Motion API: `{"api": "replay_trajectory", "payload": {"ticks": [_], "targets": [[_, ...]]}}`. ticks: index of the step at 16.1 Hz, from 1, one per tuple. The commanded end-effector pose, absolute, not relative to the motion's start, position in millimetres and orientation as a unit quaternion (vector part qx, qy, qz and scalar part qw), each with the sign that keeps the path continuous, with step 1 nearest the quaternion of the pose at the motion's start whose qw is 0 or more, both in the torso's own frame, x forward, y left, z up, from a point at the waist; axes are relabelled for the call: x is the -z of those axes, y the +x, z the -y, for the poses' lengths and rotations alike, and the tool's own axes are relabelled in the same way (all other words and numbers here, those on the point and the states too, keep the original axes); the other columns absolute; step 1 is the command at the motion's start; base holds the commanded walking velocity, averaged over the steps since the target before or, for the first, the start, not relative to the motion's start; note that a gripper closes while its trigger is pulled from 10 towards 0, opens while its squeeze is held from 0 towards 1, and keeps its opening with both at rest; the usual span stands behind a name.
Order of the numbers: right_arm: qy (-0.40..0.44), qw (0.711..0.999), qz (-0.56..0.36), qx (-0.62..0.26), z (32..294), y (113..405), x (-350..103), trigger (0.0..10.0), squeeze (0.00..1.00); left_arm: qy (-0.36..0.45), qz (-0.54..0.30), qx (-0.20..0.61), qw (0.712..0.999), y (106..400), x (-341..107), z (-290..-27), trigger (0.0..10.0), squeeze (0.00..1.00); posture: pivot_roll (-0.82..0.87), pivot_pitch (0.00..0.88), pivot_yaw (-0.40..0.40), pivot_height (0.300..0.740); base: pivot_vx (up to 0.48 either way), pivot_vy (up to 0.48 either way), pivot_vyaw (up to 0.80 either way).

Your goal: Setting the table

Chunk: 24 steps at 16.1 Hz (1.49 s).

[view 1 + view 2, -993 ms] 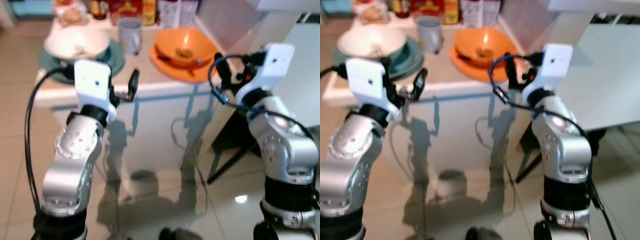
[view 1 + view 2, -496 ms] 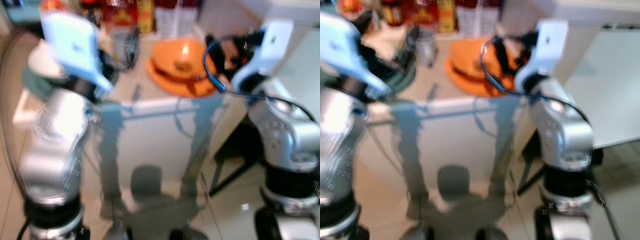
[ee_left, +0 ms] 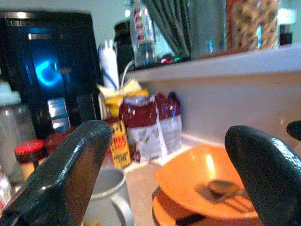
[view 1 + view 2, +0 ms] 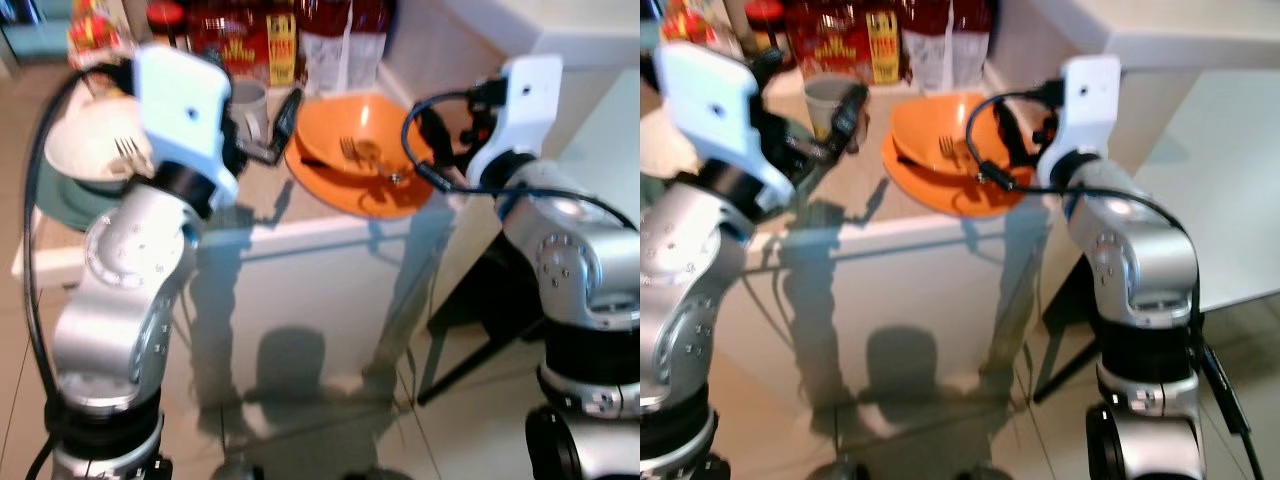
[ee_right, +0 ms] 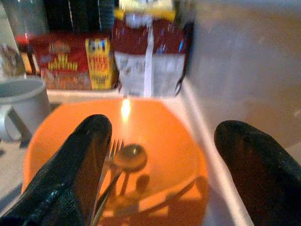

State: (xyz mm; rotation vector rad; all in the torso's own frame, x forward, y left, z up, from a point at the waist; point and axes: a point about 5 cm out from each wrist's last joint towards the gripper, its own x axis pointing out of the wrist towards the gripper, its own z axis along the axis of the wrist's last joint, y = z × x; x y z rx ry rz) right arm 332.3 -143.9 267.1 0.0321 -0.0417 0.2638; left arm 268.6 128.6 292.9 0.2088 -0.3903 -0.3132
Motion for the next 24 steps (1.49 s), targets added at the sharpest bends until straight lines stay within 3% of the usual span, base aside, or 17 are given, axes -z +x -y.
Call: {"api": "replay_trajectory", "payload": {"ticks": [1, 5, 8, 15, 24], "targets": [[0.013, 0.990, 0.011, -0.139, 139.5, 335.7, -270.1, 10.0, 0.00, 0.100, 0.184, 0.147, 0.967, 270.1, -290.6, -131.7, 10.0, 0.00, 0.04, 0.078, -0.075, 0.740, 0.000, 0.000, 0.00], [0.016, 0.982, -0.052, -0.181, 124.0, 361.5, -273.2, 10.0, 0.00, 0.109, 0.165, 0.151, 0.969, 275.4, -287.4, -131.9, 10.0, 0.00, 0.03, 0.074, -0.069, 0.740, 0.000, 0.000, 0.00], [0.038, 0.980, -0.130, -0.146, 124.8, 392.8, -271.1, 10.0, 0.00, 0.119, 0.157, 0.160, 0.967, 274.9, -285.2, -131.0, 10.0, 0.00, 0.04, 0.068, -0.078, 0.740, 0.000, 0.000, 0.00], [-0.028, 0.962, -0.216, -0.165, 123.3, 409.8, -264.4, 10.0, 0.00, 0.130, 0.144, 0.187, 0.963, 275.3, -281.6, -127.7, 10.0, 0.00, 0.04, 0.068, -0.077, 0.740, 0.000, 0.000, 0.00], [0.017, 0.951, -0.244, -0.187, 128.6, 415.7, -252.8, 10.0, 0.00, 0.135, 0.152, 0.201, 0.958, 274.5, -284.7, -119.3, 10.0, 0.00, 0.04, 0.064, -0.083, 0.740, 0.000, 0.000, 0.00]]}}
